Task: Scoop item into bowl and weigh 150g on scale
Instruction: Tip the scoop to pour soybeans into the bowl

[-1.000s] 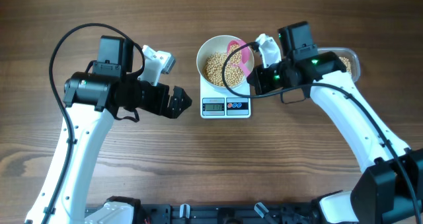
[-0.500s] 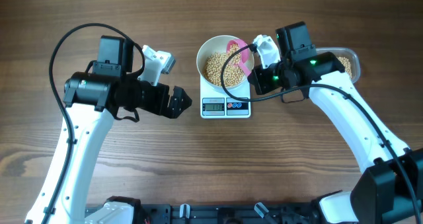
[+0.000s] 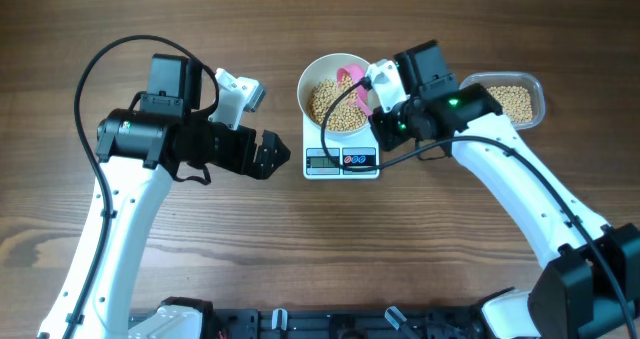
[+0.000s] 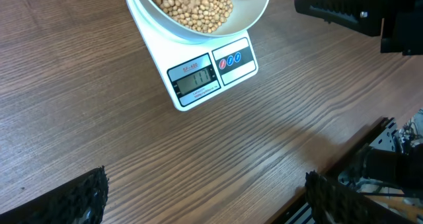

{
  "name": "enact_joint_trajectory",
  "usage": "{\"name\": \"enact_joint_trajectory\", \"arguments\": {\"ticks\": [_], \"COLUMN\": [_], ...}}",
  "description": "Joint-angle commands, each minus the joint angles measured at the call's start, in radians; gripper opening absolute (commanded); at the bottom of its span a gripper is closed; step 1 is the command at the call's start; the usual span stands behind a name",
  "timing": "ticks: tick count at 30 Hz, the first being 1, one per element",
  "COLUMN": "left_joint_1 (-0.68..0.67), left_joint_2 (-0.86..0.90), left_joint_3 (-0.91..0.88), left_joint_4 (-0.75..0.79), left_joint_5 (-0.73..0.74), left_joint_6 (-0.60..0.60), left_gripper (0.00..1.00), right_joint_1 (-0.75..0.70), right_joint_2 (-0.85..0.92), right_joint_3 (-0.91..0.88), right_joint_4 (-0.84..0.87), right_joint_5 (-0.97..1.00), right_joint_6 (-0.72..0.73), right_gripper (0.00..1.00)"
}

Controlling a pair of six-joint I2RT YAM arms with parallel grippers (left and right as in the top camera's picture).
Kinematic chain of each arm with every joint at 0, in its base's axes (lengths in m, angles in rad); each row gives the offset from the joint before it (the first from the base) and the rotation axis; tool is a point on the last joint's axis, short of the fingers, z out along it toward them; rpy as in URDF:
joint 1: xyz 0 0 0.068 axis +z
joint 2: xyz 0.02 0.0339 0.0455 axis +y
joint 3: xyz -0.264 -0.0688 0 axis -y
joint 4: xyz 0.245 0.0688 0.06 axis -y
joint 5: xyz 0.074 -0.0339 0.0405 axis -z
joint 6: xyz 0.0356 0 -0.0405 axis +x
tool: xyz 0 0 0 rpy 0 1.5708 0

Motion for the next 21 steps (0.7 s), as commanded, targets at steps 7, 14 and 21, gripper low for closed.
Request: {"name": "enact_joint_trajectory", "arguments": {"ticks": [7,14,21], "left_joint_1": [-0.005,-0.005,-0.005], "left_joint_2": [-0.017,-0.017,-0.017], "left_joint_3": [0.005,0.005,0.005], "left_joint_4": [0.0,0.0,0.0], "left_joint_5": [0.019,0.019,0.019], "left_joint_6": [0.02,0.02,0.02], "left_gripper": [1.0,1.0,1.0], "right_joint_1": [0.01,0.018,0.019], "right_joint_2": [-0.021,-0.021,-0.021], "right_joint_3": [0.003,0.003,0.003], "right_joint_4": [-0.003,-0.003,-0.004], "right_joint_5": [0.052,0.081,0.081], "right_joint_6": [-0.024,-0.024,-0.03], "right_gripper": [0.04,0.04,0.04]}}
